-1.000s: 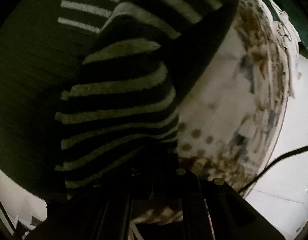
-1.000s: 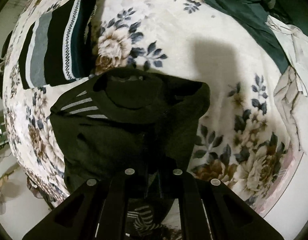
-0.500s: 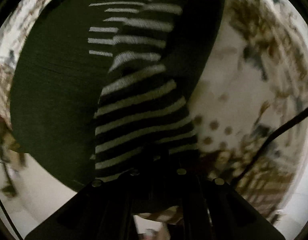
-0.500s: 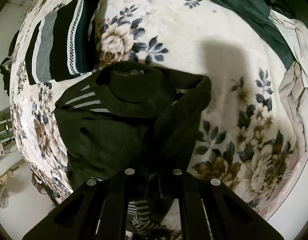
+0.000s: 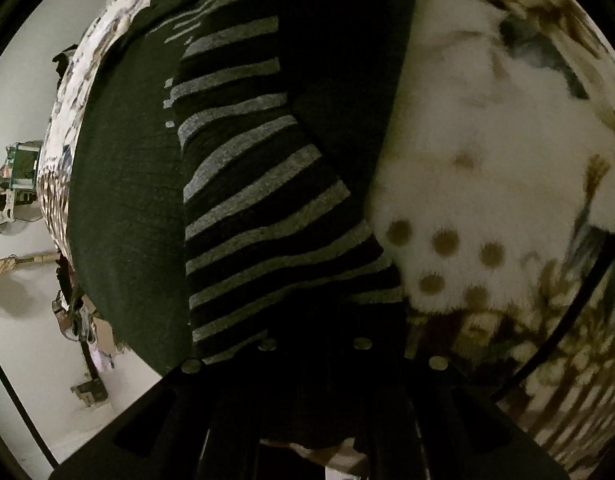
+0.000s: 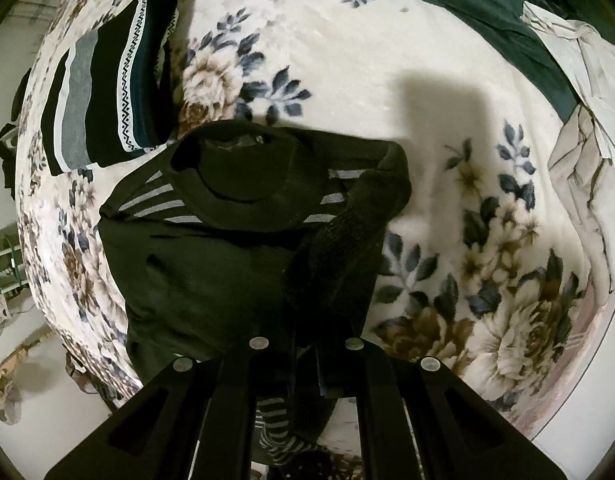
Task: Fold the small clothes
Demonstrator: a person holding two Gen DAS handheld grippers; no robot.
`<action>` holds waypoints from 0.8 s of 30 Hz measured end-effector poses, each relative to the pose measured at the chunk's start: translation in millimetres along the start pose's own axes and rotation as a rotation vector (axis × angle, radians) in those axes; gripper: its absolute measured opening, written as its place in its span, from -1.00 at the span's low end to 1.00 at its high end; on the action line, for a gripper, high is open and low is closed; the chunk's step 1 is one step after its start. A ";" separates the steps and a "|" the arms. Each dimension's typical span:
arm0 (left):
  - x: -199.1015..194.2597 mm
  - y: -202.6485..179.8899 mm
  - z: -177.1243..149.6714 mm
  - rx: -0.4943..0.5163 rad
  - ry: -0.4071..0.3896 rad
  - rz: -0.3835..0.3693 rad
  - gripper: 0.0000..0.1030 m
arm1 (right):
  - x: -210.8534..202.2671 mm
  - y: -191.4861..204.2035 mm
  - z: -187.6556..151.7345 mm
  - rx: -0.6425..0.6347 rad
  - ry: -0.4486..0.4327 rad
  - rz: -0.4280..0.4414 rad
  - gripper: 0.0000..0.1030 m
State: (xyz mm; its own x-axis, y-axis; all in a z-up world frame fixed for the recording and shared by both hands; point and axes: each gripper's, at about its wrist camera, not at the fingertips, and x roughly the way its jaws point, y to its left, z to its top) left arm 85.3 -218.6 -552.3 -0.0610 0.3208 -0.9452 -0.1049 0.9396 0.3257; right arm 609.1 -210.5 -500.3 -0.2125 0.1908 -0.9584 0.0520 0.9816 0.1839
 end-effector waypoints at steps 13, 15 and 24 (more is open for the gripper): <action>19.8 38.7 18.6 -0.155 0.068 -0.182 -0.81 | -10.7 -32.2 0.6 0.040 0.000 -0.003 -0.85; 20.6 31.2 19.7 -0.120 0.068 -0.124 -0.81 | -9.6 -31.1 0.5 0.034 0.001 0.002 -0.85; 17.1 32.1 14.9 -0.156 0.041 -0.073 -0.81 | -9.3 -19.1 0.1 0.011 -0.002 0.011 -0.85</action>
State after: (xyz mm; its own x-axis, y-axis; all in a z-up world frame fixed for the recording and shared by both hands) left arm 95.6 -181.2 -558.4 -0.0871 0.2441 -0.9658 -0.2633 0.9294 0.2587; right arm 610.2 -231.0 -494.9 -0.2097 0.2013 -0.9568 0.0653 0.9793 0.1917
